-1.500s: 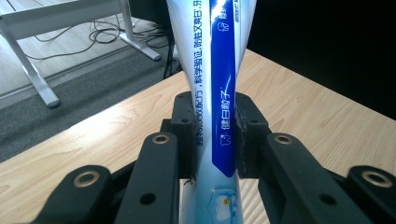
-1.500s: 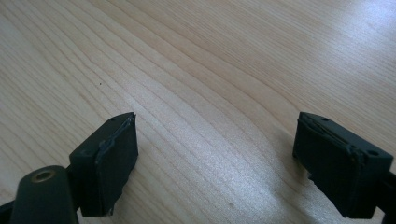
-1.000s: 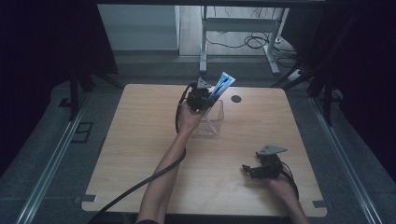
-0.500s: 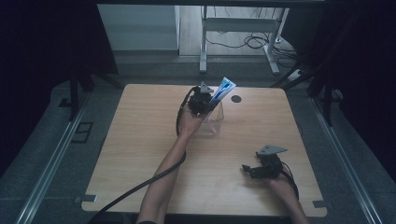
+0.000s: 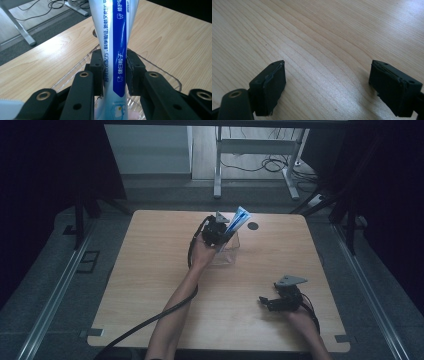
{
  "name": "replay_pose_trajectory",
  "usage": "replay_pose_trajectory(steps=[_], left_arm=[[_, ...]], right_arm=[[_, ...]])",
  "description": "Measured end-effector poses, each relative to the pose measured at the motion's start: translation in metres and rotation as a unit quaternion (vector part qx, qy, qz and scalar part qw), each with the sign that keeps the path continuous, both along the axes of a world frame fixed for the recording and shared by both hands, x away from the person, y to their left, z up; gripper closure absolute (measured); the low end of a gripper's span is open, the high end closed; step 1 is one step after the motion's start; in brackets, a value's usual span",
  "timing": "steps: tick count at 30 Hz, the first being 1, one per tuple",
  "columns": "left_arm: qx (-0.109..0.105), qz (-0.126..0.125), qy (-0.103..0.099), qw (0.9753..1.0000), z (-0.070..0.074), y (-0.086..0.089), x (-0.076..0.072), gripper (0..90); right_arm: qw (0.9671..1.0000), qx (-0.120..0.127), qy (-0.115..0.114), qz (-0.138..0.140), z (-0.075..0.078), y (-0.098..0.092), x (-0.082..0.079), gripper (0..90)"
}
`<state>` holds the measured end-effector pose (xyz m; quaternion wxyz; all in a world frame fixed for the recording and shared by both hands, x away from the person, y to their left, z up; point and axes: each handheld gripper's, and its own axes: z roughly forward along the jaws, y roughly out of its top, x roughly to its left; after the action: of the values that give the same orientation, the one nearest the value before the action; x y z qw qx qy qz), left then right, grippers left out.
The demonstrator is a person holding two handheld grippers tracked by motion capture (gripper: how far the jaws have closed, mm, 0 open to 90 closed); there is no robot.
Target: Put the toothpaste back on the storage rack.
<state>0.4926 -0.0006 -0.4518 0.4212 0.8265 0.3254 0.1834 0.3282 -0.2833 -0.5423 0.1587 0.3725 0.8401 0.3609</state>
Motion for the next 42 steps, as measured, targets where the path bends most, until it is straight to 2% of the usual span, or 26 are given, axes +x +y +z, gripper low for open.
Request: replay_pose_trajectory(steps=[13,26,34,38,42], left_arm=[[0.010,-0.006,0.009,0.9999,0.001,0.000,-0.006,69.3],[0.005,-0.006,0.015,0.9999,-0.002,0.003,-0.011,67.0],[0.010,-0.008,0.023,0.9997,-0.003,0.008,-0.013,67.1],[0.013,-0.007,0.022,0.9997,-0.002,0.009,-0.014,65.2],[0.001,-0.009,0.021,0.9997,0.001,0.011,-0.015,58.4]], right_arm=[[1.0000,0.001,0.000,-0.001,0.000,0.000,0.000,14.1],[1.0000,0.000,0.000,0.000,0.000,0.000,0.000,14.1],[1.0000,0.000,0.000,0.000,0.000,0.000,0.000,14.1],[1.0000,0.000,0.000,0.000,0.000,0.000,0.000,14.1],[1.0000,0.000,0.000,0.000,0.000,0.000,0.000,14.1]])
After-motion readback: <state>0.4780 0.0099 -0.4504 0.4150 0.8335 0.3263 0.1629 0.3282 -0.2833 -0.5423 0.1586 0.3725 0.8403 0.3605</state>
